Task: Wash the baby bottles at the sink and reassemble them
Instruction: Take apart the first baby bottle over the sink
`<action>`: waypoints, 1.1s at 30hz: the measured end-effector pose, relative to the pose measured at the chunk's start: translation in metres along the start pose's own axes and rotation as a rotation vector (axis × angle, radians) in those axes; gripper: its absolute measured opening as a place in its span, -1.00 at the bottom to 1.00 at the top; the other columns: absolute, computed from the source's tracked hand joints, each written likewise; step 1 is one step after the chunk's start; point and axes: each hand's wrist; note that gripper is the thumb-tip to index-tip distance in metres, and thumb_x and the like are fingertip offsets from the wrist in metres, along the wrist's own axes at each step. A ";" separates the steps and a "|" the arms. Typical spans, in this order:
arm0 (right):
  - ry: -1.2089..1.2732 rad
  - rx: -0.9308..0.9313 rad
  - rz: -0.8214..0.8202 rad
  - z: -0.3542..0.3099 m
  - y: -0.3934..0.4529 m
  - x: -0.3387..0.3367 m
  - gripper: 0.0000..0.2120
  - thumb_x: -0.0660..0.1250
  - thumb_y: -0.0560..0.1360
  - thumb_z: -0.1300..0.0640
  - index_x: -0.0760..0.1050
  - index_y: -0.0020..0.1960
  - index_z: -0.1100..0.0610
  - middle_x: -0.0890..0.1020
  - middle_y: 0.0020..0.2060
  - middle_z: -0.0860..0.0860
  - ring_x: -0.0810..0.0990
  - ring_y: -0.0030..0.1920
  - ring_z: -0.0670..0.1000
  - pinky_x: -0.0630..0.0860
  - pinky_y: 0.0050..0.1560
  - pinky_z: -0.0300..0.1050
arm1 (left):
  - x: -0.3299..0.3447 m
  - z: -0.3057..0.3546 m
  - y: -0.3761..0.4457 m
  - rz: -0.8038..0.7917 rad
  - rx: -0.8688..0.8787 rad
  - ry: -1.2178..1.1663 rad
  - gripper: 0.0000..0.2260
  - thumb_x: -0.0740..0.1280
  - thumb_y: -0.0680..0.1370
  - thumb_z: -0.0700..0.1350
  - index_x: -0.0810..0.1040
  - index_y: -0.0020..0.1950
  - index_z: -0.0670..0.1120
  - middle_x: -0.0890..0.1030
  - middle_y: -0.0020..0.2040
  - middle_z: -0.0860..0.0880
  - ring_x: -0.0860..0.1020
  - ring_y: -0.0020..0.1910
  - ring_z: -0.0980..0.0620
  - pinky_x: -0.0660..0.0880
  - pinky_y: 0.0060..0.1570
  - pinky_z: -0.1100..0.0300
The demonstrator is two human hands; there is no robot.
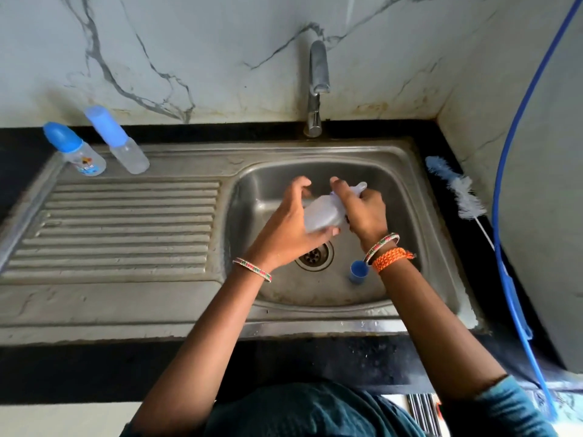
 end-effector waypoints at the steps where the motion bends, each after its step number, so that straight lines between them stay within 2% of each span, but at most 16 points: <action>1: -0.021 -0.001 0.003 -0.003 0.000 -0.002 -0.62 0.36 0.42 -0.20 0.56 -0.22 0.14 0.65 -0.25 0.06 0.63 -0.16 0.10 0.56 -0.08 0.05 | -0.001 0.000 -0.004 0.042 -0.049 -0.107 -0.33 0.48 0.31 0.16 0.27 0.27 -0.04 0.44 0.13 0.04 0.46 0.07 0.16 0.43 -0.03 0.37; 3: -0.048 -0.037 -0.005 -0.009 -0.004 -0.003 -0.58 0.37 0.40 -0.20 0.59 -0.21 0.20 0.66 -0.28 0.09 0.63 -0.18 0.10 0.57 -0.05 0.10 | -0.004 0.003 -0.011 0.069 -0.200 -0.411 -0.48 0.51 0.26 0.18 0.41 0.09 0.03 0.54 0.02 0.05 0.53 -0.03 0.17 0.53 -0.12 0.29; 6: -0.093 -0.139 0.046 -0.021 -0.011 0.001 -0.58 0.36 0.32 -0.19 0.55 -0.28 0.21 0.63 -0.35 0.05 0.61 -0.20 0.11 0.55 -0.08 0.08 | -0.007 0.008 -0.014 0.080 -0.411 -0.825 -0.50 0.57 0.17 0.06 0.51 0.02 -0.03 0.61 0.00 -0.15 0.60 -0.07 -0.05 0.59 -0.20 0.00; 9: -0.061 -0.216 0.086 -0.030 -0.012 0.001 -0.65 0.36 0.30 -0.13 0.44 -0.38 0.16 0.51 -0.46 0.00 0.52 -0.32 0.09 0.50 -0.20 0.04 | -0.015 0.013 -0.010 0.078 -0.462 -0.905 -0.53 0.57 0.14 0.01 0.54 -0.01 -0.04 0.63 -0.04 -0.10 0.60 -0.06 -0.07 0.56 -0.12 -0.06; 13: 0.125 -0.292 0.012 -0.026 -0.011 -0.002 -0.57 0.38 0.32 -0.01 0.38 -0.36 0.37 0.40 -0.44 0.15 0.38 -0.37 0.07 0.42 -0.33 0.05 | -0.024 0.021 -0.004 0.036 -0.477 -0.922 -0.58 0.56 0.18 -0.03 0.57 -0.04 -0.10 0.66 -0.14 -0.06 0.63 -0.18 -0.04 0.56 -0.34 0.15; 15: 0.288 -0.311 -0.064 -0.020 -0.012 -0.002 -0.67 0.37 0.35 0.09 0.36 -0.36 0.32 0.35 -0.42 0.16 0.34 -0.36 0.07 0.33 -0.39 -0.05 | -0.025 0.023 -0.005 -0.079 -0.545 -0.980 -0.66 0.50 0.31 -0.02 0.56 0.00 -0.13 0.67 -0.18 -0.08 0.63 -0.26 -0.04 0.54 -0.46 0.20; 17: 0.384 -0.312 -0.159 -0.014 -0.012 -0.002 -0.74 0.35 0.37 0.13 0.37 -0.32 0.29 0.37 -0.39 0.15 0.38 -0.33 0.07 0.35 -0.36 -0.15 | -0.024 0.022 -0.009 -0.285 -0.694 -1.212 -0.59 0.39 0.42 0.10 0.53 0.12 -0.15 0.66 -0.15 -0.17 0.63 -0.33 -0.04 0.53 -0.55 0.23; 20: 0.305 -0.261 -0.188 -0.005 -0.006 -0.002 -0.62 0.36 0.37 0.04 0.43 -0.23 0.40 0.46 -0.36 0.18 0.48 -0.33 0.08 0.42 -0.33 -0.13 | -0.023 0.013 -0.014 -0.467 -0.849 -1.473 -0.47 0.28 0.44 0.17 0.47 0.21 -0.22 0.63 -0.08 -0.25 0.64 -0.30 -0.07 0.59 -0.48 0.20; 21: 0.251 -0.211 -0.156 -0.002 -0.004 0.000 -0.57 0.37 0.36 -0.03 0.47 -0.19 0.39 0.51 -0.35 0.15 0.52 -0.33 0.05 0.46 -0.33 -0.11 | -0.023 0.010 -0.012 -0.469 -0.862 -1.497 -0.44 0.27 0.45 0.17 0.44 0.26 -0.22 0.61 -0.03 -0.28 0.65 -0.23 -0.11 0.62 -0.40 0.15; 23: 0.098 -0.077 -0.051 0.004 0.002 0.002 -0.54 0.37 0.34 -0.17 0.55 -0.18 0.28 0.61 -0.31 0.06 0.60 -0.26 0.03 0.53 -0.22 -0.01 | -0.023 0.004 -0.008 -0.370 -0.873 -1.458 -0.39 0.29 0.44 0.20 0.41 0.31 -0.21 0.55 0.10 -0.31 0.65 -0.07 -0.17 0.64 -0.18 0.00; 25: -0.042 0.021 0.040 0.010 0.007 0.003 -0.57 0.36 0.35 -0.24 0.57 -0.20 0.16 0.66 -0.23 0.05 0.63 -0.15 0.08 0.56 -0.08 0.03 | -0.023 -0.001 -0.005 -0.227 -0.888 -1.358 -0.47 0.37 0.39 0.15 0.43 0.20 -0.17 0.50 0.19 -0.27 0.63 0.02 -0.17 0.60 -0.07 -0.12; 27: -0.070 0.064 0.044 0.013 0.009 0.003 -0.60 0.35 0.36 -0.25 0.56 -0.21 0.11 0.66 -0.22 0.04 0.63 -0.14 0.10 0.57 -0.07 0.03 | -0.024 -0.005 -0.008 -0.186 -0.863 -1.272 -0.61 0.42 0.37 -0.03 0.42 0.10 -0.13 0.50 0.19 -0.24 0.65 -0.02 -0.15 0.62 -0.14 -0.05; 28: -0.057 0.070 0.026 0.013 0.009 0.003 -0.60 0.36 0.36 -0.25 0.56 -0.24 0.11 0.65 -0.27 0.02 0.62 -0.18 0.07 0.57 -0.13 0.01 | -0.024 -0.007 -0.010 -0.186 -0.852 -1.228 -0.64 0.42 0.36 -0.08 0.43 0.09 -0.12 0.52 0.15 -0.23 0.66 -0.07 -0.13 0.62 -0.21 0.04; 31: 0.025 -0.031 -0.100 0.010 0.007 0.002 -0.61 0.40 0.41 -0.18 0.54 -0.31 0.16 0.55 -0.47 -0.03 0.51 -0.44 -0.07 0.47 -0.40 -0.15 | -0.027 -0.012 -0.017 -0.173 -0.927 -1.260 -0.61 0.37 0.44 0.00 0.47 0.17 -0.18 0.61 -0.04 -0.28 0.67 -0.22 -0.11 0.57 -0.47 0.25; 33: 0.099 -0.100 -0.205 0.008 0.006 0.002 -0.63 0.41 0.45 -0.11 0.57 -0.21 0.23 0.57 -0.42 0.04 0.50 -0.45 -0.09 0.49 -0.42 -0.23 | -0.029 -0.015 -0.018 -0.167 -1.032 -1.313 -0.59 0.27 0.53 0.11 0.50 0.11 -0.23 0.62 -0.22 -0.25 0.63 -0.40 -0.01 0.50 -0.58 0.32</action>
Point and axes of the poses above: each hand's wrist, its own y-axis towards the middle knuckle, its own x-axis out of the palm, z = x × y
